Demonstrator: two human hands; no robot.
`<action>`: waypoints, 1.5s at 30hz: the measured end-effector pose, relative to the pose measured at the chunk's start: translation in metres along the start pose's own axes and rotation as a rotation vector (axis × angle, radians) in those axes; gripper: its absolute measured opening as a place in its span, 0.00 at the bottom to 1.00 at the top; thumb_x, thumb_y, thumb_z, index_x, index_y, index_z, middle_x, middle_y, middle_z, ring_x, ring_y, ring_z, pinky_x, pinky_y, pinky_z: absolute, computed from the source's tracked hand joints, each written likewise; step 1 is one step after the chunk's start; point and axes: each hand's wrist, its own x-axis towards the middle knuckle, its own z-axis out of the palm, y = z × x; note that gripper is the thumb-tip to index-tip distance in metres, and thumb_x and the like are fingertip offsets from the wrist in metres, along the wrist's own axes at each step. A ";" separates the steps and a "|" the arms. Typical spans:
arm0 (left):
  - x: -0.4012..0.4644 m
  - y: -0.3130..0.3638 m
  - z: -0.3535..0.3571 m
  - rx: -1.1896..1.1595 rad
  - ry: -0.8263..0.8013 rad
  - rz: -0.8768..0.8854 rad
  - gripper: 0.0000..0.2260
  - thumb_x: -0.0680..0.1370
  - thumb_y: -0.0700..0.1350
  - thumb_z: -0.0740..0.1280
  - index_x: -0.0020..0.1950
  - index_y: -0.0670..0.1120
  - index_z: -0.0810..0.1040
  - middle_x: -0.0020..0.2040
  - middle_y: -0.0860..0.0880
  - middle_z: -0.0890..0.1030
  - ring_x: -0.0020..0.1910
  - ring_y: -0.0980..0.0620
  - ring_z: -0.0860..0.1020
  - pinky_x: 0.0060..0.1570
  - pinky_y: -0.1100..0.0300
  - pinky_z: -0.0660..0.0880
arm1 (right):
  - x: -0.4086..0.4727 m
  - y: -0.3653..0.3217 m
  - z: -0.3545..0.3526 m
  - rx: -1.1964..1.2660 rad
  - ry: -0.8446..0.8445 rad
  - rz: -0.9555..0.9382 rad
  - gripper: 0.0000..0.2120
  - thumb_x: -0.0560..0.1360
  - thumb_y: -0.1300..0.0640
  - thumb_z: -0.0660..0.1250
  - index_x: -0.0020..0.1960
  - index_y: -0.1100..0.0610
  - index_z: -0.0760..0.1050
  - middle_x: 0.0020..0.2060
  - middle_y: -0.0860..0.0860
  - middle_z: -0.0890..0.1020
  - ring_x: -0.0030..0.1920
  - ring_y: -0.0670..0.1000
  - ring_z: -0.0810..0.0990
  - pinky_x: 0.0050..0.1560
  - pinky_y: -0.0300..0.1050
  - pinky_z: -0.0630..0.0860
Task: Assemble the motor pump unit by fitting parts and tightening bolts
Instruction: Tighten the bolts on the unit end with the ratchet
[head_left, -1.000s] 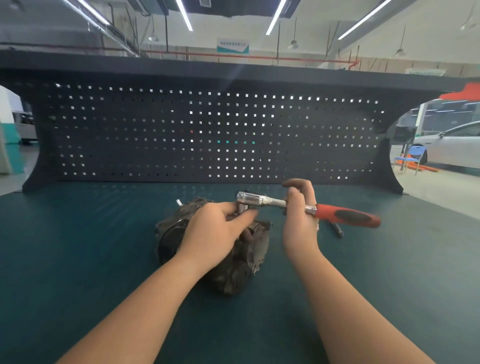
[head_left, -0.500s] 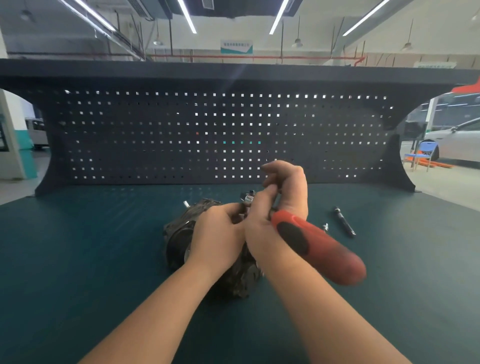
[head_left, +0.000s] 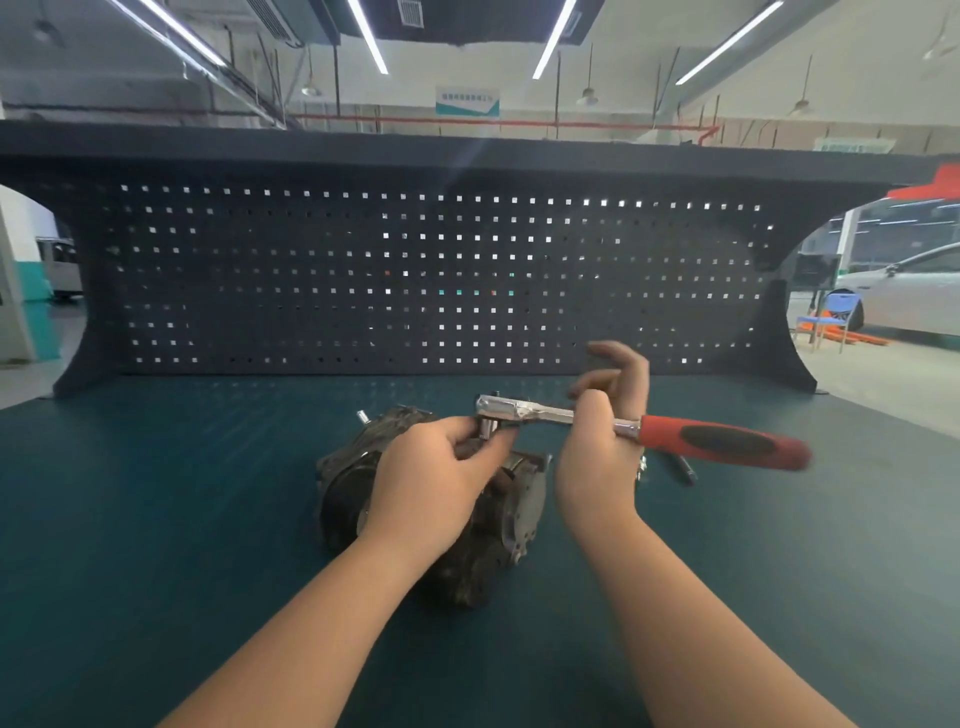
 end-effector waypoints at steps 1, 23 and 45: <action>0.000 0.000 0.000 -0.011 0.018 0.001 0.10 0.72 0.61 0.68 0.41 0.56 0.83 0.33 0.59 0.83 0.34 0.61 0.79 0.39 0.57 0.75 | -0.001 -0.006 0.003 0.010 0.018 -0.128 0.22 0.65 0.65 0.52 0.50 0.43 0.71 0.37 0.47 0.69 0.36 0.38 0.69 0.39 0.27 0.67; 0.000 -0.001 -0.003 -0.031 -0.018 -0.006 0.11 0.74 0.60 0.69 0.45 0.54 0.84 0.37 0.57 0.84 0.38 0.61 0.81 0.44 0.56 0.76 | -0.009 -0.006 0.008 0.066 0.037 -0.126 0.30 0.65 0.66 0.52 0.59 0.39 0.66 0.38 0.50 0.68 0.37 0.41 0.67 0.40 0.28 0.68; 0.002 -0.004 -0.003 -0.003 -0.040 0.013 0.10 0.76 0.55 0.68 0.36 0.57 0.82 0.30 0.54 0.83 0.30 0.57 0.78 0.38 0.55 0.75 | 0.006 0.004 0.000 0.279 -0.085 0.471 0.09 0.72 0.60 0.62 0.38 0.50 0.79 0.28 0.44 0.72 0.29 0.45 0.69 0.35 0.40 0.65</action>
